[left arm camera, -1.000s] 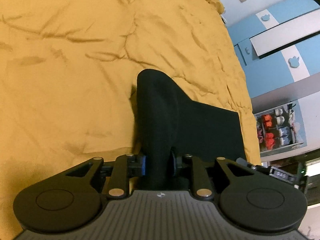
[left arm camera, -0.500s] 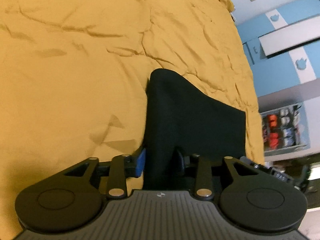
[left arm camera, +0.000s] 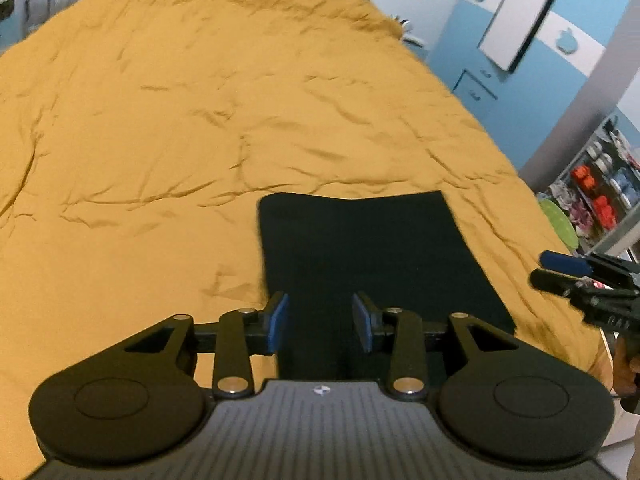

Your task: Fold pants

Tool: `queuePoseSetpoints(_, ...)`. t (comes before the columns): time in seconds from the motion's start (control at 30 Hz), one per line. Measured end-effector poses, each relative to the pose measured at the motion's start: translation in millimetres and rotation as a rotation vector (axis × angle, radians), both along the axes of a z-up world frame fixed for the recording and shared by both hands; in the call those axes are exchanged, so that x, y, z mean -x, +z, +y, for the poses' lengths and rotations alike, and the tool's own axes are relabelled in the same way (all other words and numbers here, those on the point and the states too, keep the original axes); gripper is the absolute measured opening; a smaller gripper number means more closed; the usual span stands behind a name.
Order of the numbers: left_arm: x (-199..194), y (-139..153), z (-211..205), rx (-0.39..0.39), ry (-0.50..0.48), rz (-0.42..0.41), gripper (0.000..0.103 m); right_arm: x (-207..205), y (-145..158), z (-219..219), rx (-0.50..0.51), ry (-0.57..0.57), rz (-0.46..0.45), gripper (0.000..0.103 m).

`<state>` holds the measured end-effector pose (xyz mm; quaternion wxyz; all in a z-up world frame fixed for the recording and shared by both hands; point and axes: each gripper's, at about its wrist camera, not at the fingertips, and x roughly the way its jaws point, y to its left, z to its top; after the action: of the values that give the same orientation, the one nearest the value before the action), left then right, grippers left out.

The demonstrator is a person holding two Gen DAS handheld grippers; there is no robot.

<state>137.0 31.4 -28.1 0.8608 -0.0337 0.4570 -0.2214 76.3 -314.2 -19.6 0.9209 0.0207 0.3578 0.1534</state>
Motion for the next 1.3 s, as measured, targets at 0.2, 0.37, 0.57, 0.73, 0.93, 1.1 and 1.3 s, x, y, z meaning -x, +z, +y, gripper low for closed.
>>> queuePoseSetpoints(0.2, 24, -28, -7, -0.003, -0.003, 0.038, 0.037, 29, -11, 34, 0.115, 0.114, -0.014, 0.044)
queuePoseSetpoints(0.37, 35, -58, 3, -0.038, 0.048, 0.092, 0.035, 31, -42, 35, 0.131, 0.094, 0.066, 0.044)
queuePoseSetpoints(0.57, 49, -62, 24, -0.008, 0.089, 0.115, 0.035, 32, -69, 29, 0.126, 0.054, 0.158, 0.041)
queuePoseSetpoints(0.73, 68, -25, 22, -0.063, 0.098, -0.022, 0.035, 41, -48, 19, 0.085, 0.024, 0.124, 0.048)
queuePoseSetpoints(0.93, 94, 36, -3, -0.131, 0.159, -0.314, 0.074, 57, 11, 11, -0.043, -0.018, -0.036, 0.076)
queuePoseSetpoints(1.1, 117, 62, -35, -0.219, 0.199, -0.500, 0.095, 76, 51, 20, -0.053, -0.046, -0.155, 0.082)
queuePoseSetpoints(1.3, 134, 54, -64, -0.265, 0.194, -0.481, 0.097, 99, 63, 37, -0.040, -0.086, -0.198, 0.082)
